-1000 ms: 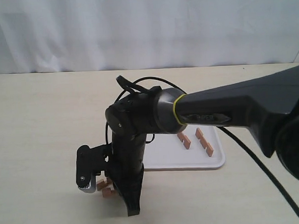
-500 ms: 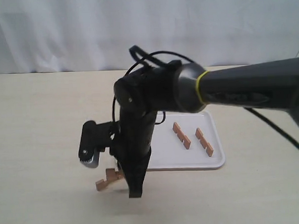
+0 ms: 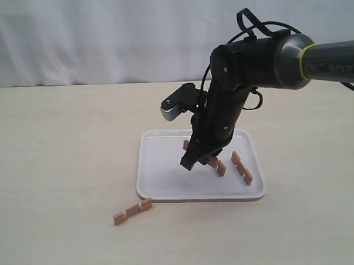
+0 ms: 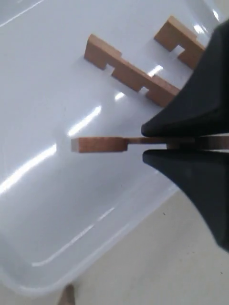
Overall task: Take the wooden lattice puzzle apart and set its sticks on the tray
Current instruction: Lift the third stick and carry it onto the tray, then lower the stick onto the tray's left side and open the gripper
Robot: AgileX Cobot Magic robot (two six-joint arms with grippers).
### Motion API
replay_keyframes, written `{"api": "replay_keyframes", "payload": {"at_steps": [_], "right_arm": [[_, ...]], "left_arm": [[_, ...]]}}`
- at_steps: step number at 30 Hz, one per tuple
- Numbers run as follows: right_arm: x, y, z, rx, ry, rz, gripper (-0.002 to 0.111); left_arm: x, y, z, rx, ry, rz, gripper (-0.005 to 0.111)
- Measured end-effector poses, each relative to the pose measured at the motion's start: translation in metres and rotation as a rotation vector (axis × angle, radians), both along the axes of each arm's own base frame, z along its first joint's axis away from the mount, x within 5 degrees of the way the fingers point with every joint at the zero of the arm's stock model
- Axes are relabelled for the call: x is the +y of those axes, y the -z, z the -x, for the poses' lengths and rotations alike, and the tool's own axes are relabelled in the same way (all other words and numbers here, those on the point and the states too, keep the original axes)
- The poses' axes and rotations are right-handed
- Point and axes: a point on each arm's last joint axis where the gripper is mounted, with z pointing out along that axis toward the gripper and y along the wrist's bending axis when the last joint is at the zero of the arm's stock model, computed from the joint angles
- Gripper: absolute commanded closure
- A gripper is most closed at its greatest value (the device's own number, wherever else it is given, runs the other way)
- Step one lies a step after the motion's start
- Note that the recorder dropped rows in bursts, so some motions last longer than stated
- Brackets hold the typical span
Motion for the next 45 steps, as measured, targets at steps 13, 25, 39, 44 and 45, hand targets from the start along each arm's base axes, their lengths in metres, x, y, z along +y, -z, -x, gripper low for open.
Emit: {"api": "replay_keyframes", "payload": {"at_steps": [13,25,39,44,45], "right_arm": [[0.01,0.026,-0.026,0.046,0.067,0.013,0.104],[0.017,0.042,-0.039,0.064,0.072,0.012,0.104],[0.018,0.051,-0.04,0.071,0.073,0.016,0.087],[0.018,0.055,-0.04,0.079,0.073,0.021,0.073],[0.018,0.056,-0.04,0.081,0.073,0.022,0.07]], "left_arm": [[0.0,0.0,0.0,0.0,0.0,0.0,0.107],[0.0,0.0,0.0,0.0,0.0,0.0,0.107],[0.0,0.0,0.0,0.0,0.0,0.0,0.107],[0.0,0.0,0.0,0.0,0.0,0.0,0.107],[0.0,0.0,0.0,0.0,0.0,0.0,0.107]]}}
